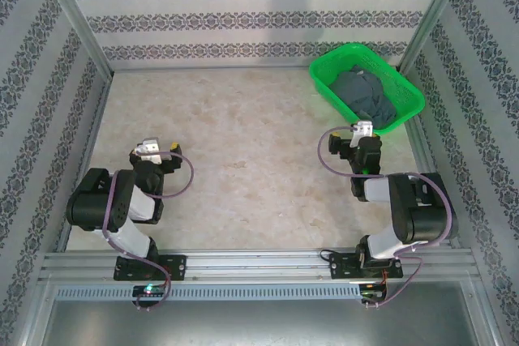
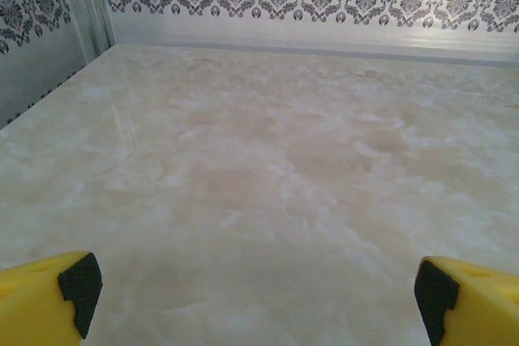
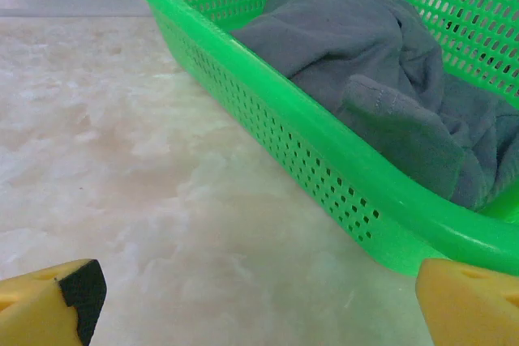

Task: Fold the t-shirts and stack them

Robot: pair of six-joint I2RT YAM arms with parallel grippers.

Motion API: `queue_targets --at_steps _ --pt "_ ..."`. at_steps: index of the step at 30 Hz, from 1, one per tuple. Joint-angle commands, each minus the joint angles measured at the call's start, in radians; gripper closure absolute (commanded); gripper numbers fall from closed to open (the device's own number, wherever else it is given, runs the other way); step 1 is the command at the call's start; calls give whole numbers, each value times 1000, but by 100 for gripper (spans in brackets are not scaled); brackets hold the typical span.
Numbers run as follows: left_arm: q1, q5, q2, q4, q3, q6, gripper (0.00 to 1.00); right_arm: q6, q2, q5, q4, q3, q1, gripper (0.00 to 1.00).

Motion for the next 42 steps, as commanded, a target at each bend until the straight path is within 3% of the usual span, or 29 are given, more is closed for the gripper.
queue_targets --at_steps 1,17,19,21,23,25,27,28,29,30,31,32,33,35,38,42 --pt "8 13 4 52 2 0 0 4 -1 -19 22 17 1 2" --pt "9 13 1 52 0 -3 0 5 -5 -18 42 10 2 2" --pt "3 24 -34 52 -11 15 0 -13 -95 73 -24 12 40 2" --pt "-78 -104 -141 33 -39 71 0 -59 -248 214 -203 60 122 2" --pt "-204 -269 -328 -80 -29 201 0 -35 -373 281 -291 143 180 2" --pt "-252 -294 -510 -357 72 224 0 157 -413 339 -541 314 188 2" --pt "-248 -446 -612 -741 257 33 0 328 -426 163 -803 462 124 2" --pt "-248 -496 -645 -995 344 -128 0 432 -397 73 -763 473 64 2" --pt "-242 -485 -673 -1099 391 -249 0 515 -352 -67 -740 495 -6 2" --pt "-203 -389 -687 -1042 367 -326 0 559 -305 -103 -791 546 -35 2" --pt "-105 -200 -680 -968 343 -454 0 571 -252 -48 -920 635 -33 2" --pt "-21 -87 -649 -984 369 -606 0 570 -198 40 -1050 722 -20 2" --pt "4 -50 -614 -1063 426 -672 0 574 -154 101 -1131 789 -17 2" --pt "-12 22 -517 -1288 600 -629 0 594 -59 160 -1256 904 -30 2" --pt "-55 151 -382 -1494 783 -558 0 642 90 153 -1405 1048 -64 2" --pt "-162 192 -333 -1595 875 -507 0 653 274 103 -1513 1197 -93 9"
